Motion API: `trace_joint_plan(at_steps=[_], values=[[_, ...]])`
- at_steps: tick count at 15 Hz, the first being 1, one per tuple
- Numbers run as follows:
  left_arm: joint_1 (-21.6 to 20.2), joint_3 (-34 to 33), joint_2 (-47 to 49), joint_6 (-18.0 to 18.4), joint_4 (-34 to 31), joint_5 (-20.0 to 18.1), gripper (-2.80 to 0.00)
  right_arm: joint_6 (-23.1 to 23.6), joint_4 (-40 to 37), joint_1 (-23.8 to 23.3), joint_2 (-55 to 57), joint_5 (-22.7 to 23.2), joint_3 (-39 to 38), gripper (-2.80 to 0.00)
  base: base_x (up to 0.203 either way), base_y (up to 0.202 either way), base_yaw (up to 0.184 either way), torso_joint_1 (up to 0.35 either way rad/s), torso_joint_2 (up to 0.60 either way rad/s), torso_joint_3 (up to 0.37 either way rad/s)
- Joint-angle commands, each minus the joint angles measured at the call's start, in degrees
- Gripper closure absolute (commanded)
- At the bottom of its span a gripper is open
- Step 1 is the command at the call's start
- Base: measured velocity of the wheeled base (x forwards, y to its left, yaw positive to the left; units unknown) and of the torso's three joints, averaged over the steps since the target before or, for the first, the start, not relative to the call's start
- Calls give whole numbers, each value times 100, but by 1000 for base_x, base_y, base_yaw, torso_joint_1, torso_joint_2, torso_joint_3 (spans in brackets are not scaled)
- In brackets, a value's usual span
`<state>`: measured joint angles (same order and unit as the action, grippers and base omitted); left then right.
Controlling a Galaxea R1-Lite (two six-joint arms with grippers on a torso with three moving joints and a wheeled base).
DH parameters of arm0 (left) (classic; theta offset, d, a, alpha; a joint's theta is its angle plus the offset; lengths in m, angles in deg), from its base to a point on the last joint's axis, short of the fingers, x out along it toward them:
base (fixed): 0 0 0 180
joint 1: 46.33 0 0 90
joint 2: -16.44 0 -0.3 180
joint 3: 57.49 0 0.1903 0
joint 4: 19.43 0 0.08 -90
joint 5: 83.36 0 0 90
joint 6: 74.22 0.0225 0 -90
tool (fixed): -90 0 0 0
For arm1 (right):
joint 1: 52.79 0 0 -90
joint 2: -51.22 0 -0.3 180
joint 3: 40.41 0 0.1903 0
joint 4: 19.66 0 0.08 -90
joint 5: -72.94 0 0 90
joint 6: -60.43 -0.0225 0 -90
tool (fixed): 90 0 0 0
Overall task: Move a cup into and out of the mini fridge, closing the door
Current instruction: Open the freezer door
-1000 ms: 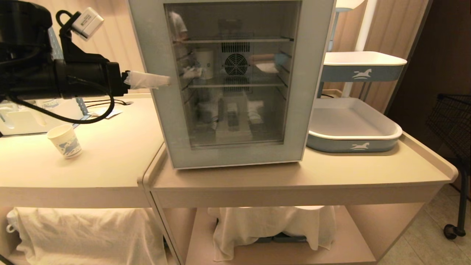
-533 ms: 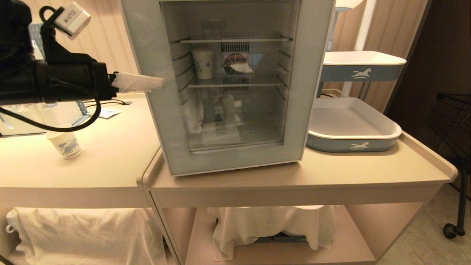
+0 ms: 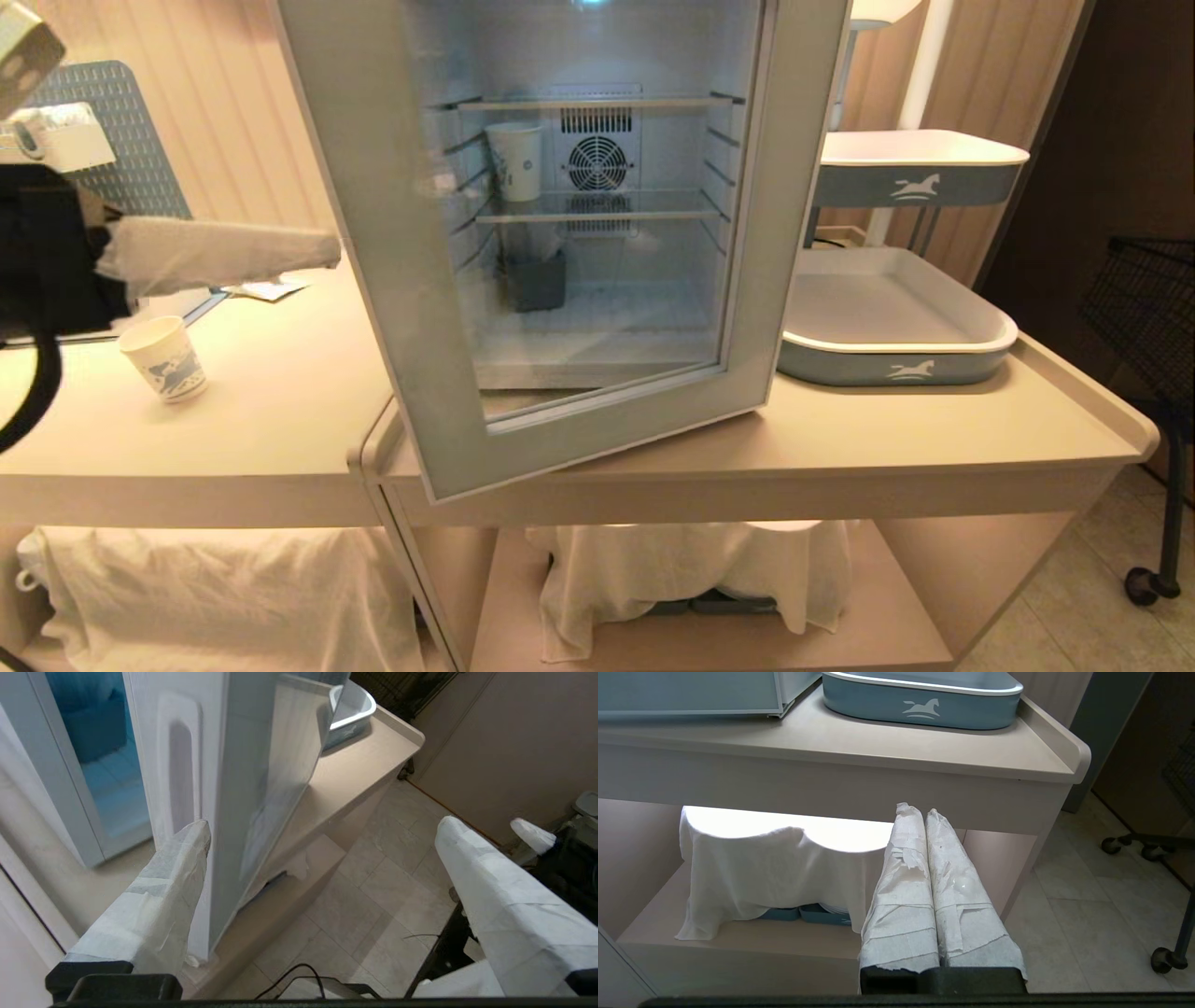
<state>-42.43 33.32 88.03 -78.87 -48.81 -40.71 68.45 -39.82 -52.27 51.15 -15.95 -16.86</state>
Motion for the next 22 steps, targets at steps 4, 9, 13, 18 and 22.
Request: trace_joint_plan(at_steps=[4, 9, 13, 18, 22], values=[[-82, -589, -847, -45, -169, 979, -232, 6, 5, 9, -1, 4, -1, 0, 0, 0, 0, 0, 0, 0], [-91, -478, -661, 171, -128, 1813, 0, 6, 5, 1, -1, 4, -1, 0, 0, 0, 0, 0, 0, 0], [-137, 26, 301, 727, -56, 2730, 0, 6, 5, 9, -1, 4, -1, 0, 0, 0, 0, 0, 0, 0], [-189, 650, 1681, 1405, 592, 3401, 0, 6, 5, 2, -1, 4, -1, 0, 0, 0, 0, 0, 0, 0], [-163, 1293, 2621, 1735, 956, 3916, 0, 6, 5, 8, -1, 4, -1, 0, 0, 0, 0, 0, 0, 0]])
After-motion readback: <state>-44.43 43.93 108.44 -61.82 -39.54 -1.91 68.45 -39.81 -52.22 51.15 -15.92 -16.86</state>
